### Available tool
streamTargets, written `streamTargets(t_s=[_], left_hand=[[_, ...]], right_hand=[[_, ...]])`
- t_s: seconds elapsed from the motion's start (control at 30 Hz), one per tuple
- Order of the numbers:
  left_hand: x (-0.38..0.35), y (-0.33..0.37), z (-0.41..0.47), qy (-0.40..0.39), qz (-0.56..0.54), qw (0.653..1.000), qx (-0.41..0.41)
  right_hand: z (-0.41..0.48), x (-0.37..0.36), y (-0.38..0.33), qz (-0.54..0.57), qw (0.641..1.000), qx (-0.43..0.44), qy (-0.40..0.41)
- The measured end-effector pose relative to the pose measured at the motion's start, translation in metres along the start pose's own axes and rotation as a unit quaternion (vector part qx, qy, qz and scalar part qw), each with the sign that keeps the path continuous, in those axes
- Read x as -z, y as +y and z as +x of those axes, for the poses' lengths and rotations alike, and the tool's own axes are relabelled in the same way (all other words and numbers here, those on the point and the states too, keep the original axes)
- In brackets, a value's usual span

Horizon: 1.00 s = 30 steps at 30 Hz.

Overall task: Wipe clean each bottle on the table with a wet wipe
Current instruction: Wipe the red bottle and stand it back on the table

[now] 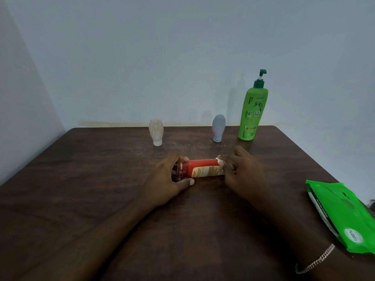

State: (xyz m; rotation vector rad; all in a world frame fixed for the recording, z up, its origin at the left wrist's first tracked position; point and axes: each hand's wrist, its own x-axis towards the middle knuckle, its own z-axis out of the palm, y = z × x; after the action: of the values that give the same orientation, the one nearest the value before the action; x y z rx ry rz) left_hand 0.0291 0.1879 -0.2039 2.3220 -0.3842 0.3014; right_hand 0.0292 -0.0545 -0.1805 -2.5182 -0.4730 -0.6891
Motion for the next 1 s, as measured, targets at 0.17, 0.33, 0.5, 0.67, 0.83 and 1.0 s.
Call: streamTargets(t_s=[0.17, 0.33, 0.5, 0.67, 0.83, 1.0], left_hand=[[-0.006, 0.006, -0.001, 0.043, 0.052, 0.996, -0.056], [-0.009, 0.011, -0.004, 0.066, 0.056, 0.992, -0.095], [-0.006, 0.004, -0.004, 0.072, 0.068, 0.992, -0.083], [-0.003, 0.002, -0.004, 0.065, 0.056, 0.993, -0.078], [-0.005, 0.004, -0.003, 0.063, 0.051, 0.993, -0.082], [-0.004, -0.001, -0.003, 0.062, 0.061, 0.993, -0.083]], right_hand=[[-0.002, -0.002, -0.023, -0.006, 0.998, 0.055, -0.030], [-0.012, -0.013, -0.058, -0.005, 0.988, 0.133, -0.075], [-0.008, -0.007, -0.041, -0.046, 0.990, 0.110, -0.070], [0.004, 0.009, 0.021, -0.057, 0.998, -0.029, -0.028], [0.004, 0.002, 0.009, -0.040, 0.998, -0.052, -0.016], [-0.007, -0.006, -0.034, -0.012, 0.997, 0.055, -0.054]])
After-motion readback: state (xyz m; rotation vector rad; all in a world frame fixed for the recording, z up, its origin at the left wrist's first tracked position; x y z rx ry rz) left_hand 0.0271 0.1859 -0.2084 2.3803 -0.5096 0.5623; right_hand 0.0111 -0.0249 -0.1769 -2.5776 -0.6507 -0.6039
